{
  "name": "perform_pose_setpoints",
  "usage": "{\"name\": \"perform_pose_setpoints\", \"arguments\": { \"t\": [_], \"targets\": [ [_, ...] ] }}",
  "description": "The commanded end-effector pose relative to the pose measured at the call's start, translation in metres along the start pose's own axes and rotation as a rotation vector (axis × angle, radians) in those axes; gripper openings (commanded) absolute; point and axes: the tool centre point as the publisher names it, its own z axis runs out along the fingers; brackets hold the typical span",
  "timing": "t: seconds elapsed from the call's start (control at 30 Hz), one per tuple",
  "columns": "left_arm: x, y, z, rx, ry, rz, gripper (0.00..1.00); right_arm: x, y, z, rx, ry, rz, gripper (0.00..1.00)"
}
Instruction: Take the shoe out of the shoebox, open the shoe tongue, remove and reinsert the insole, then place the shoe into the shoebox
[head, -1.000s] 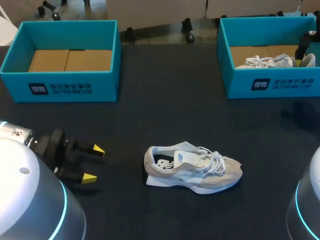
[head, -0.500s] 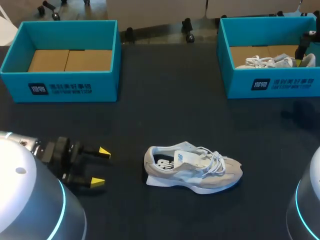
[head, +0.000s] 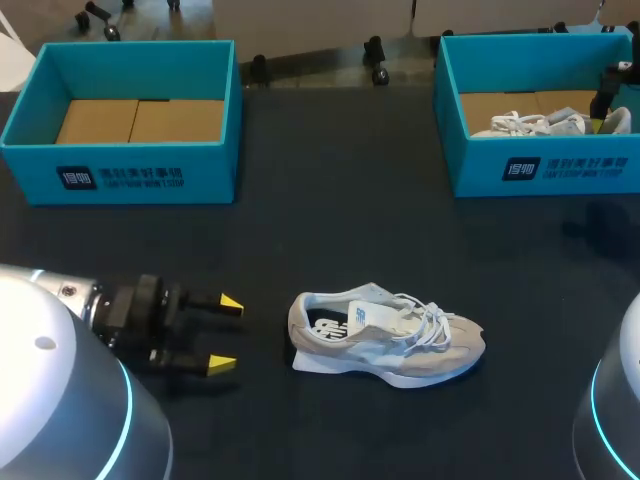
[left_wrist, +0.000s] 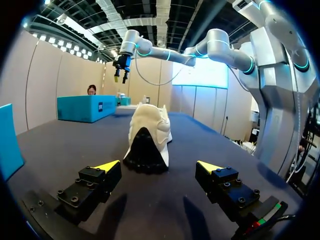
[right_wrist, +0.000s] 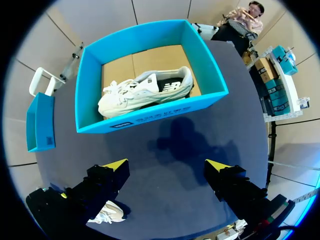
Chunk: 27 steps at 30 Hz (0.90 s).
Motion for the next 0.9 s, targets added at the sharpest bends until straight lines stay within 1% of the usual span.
{"name": "perform_pose_setpoints", "arguments": {
  "t": [0.03, 0.3, 0.37, 0.47, 0.6, 0.77, 0.9],
  "targets": [
    [0.000, 0.000, 0.000, -0.001, -0.001, 0.000, 1.00, 0.000, 0.000, 0.000, -0.001, -0.001, 0.001, 1.00],
    [0.000, 0.000, 0.000, -0.001, -0.001, 0.000, 1.00, 0.000, 0.000, 0.000, -0.001, -0.001, 0.001, 1.00],
    [-0.001, 0.002, 0.003, 0.014, 0.014, -0.010, 1.00, 0.000, 0.000, 0.000, -0.001, -0.001, 0.001, 1.00],
    [-0.005, 0.004, 0.009, 0.020, 0.005, -0.006, 1.00, 0.000, 0.000, 0.000, -0.001, -0.001, 0.001, 1.00],
    [-0.011, 0.003, 0.015, 0.032, -0.024, 0.013, 1.00, 0.000, 0.000, 0.000, -0.001, -0.001, 0.001, 1.00],
    [-0.015, 0.000, 0.021, 0.054, -0.023, 0.024, 1.00, 0.000, 0.000, 0.000, -0.001, -0.001, 0.001, 1.00],
    [-0.019, -0.001, 0.026, 0.055, -0.032, 0.030, 1.00, 0.000, 0.000, 0.000, -0.001, -0.001, 0.001, 1.00]
  ]
}}
